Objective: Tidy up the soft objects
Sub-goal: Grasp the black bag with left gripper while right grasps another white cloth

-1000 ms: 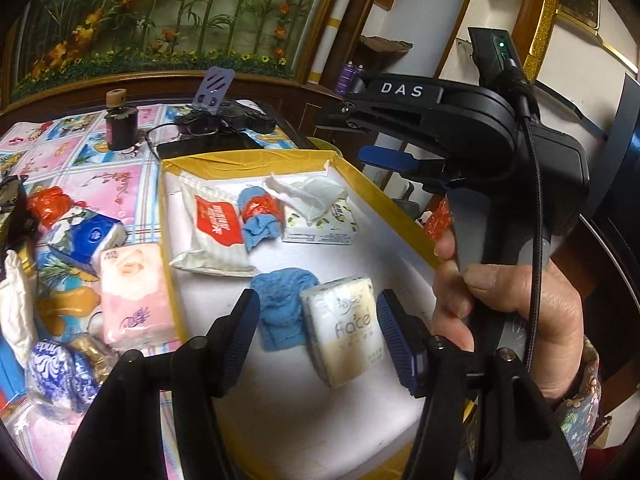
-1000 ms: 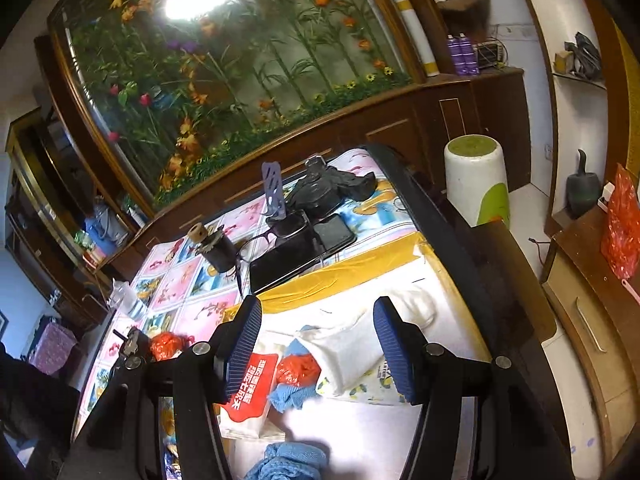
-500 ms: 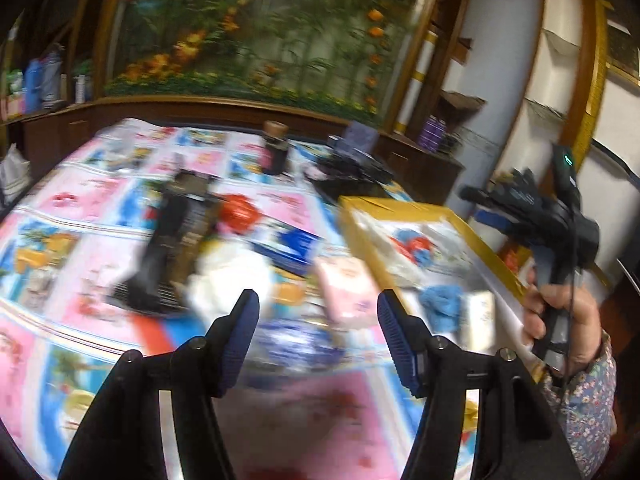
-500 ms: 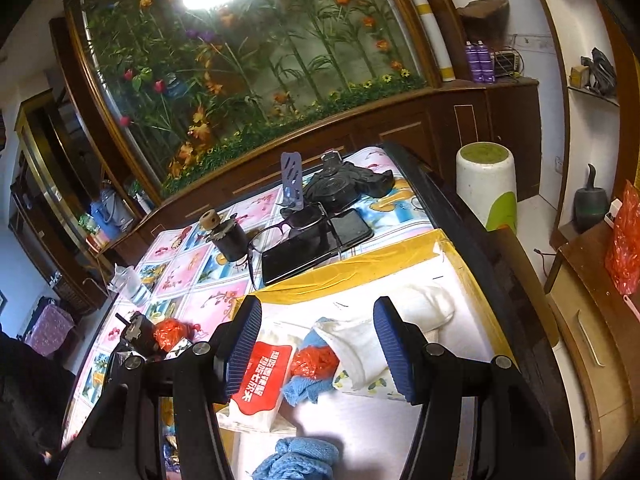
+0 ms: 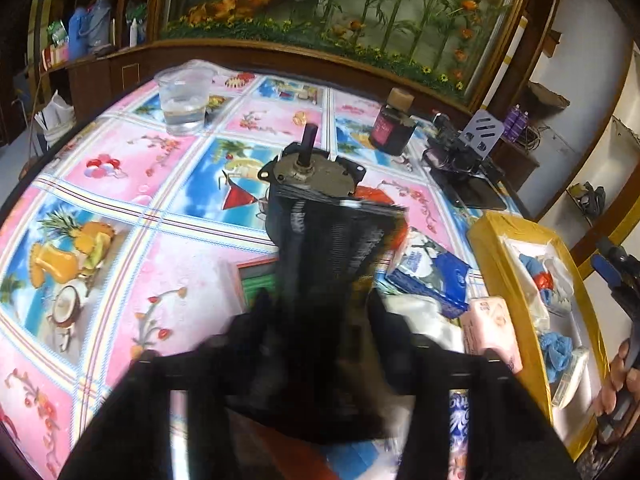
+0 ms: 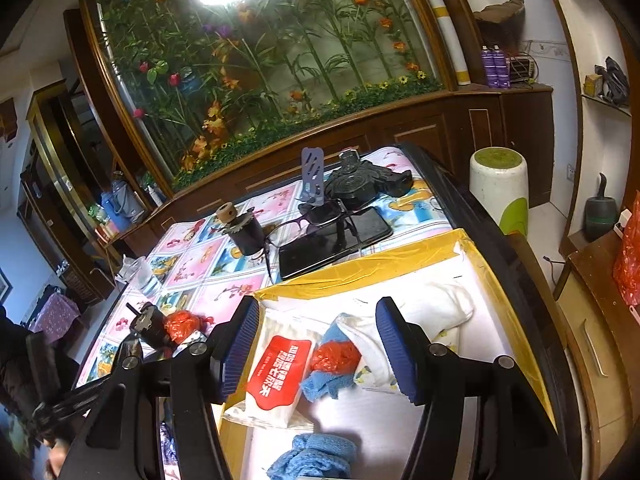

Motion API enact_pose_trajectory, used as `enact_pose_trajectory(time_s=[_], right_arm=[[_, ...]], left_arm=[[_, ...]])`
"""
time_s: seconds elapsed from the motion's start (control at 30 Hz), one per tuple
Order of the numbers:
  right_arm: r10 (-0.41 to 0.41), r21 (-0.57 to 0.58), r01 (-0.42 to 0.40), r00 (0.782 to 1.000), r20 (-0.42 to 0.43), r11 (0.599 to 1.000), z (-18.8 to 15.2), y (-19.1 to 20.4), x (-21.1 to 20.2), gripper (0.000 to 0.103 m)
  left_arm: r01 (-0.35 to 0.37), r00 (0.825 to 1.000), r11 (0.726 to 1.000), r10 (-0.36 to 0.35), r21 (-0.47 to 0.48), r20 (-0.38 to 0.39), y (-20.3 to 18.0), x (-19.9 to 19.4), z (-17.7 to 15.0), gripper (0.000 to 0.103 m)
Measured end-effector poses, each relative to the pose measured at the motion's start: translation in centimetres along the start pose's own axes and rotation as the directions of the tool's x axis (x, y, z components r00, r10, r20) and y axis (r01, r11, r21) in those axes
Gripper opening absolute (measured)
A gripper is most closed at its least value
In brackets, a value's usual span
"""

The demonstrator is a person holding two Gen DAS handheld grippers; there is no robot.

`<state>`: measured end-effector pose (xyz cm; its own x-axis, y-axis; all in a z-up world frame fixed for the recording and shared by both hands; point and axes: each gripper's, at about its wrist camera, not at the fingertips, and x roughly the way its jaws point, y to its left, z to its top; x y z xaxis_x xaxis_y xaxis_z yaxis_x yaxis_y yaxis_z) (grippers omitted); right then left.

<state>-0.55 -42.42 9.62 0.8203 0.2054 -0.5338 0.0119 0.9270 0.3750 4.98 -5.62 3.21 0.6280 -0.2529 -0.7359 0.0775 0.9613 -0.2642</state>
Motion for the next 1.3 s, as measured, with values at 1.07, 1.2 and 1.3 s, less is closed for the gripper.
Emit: enact_pose_trajectory(time_s=[1.07, 1.2, 1.3], right_arm=[[-0.065, -0.507, -0.18, 0.902, -0.428, 0.843, -13.1, 22.3, 11.6, 0.025], [0.001, -0.459, -0.19, 0.924, -0.382, 0.868, -11.6, 21.5, 10.2, 0.013], [0.065, -0.403, -0.204, 0.941, -0.332, 0.892, -9.9, 20.4, 8.7, 0.013]], left_arm=[[0.028, 0.967, 0.996, -0.006, -0.08, 0.254, 3.0, -5.4, 0.1, 0.032], [0.027, 0.967, 0.997, -0.006, -0.079, 0.256, 2.9, -5.4, 0.0, 0.032], [0.028, 0.965, 0.997, -0.008, -0.073, 0.261, 2.8, -5.4, 0.0, 0.032]])
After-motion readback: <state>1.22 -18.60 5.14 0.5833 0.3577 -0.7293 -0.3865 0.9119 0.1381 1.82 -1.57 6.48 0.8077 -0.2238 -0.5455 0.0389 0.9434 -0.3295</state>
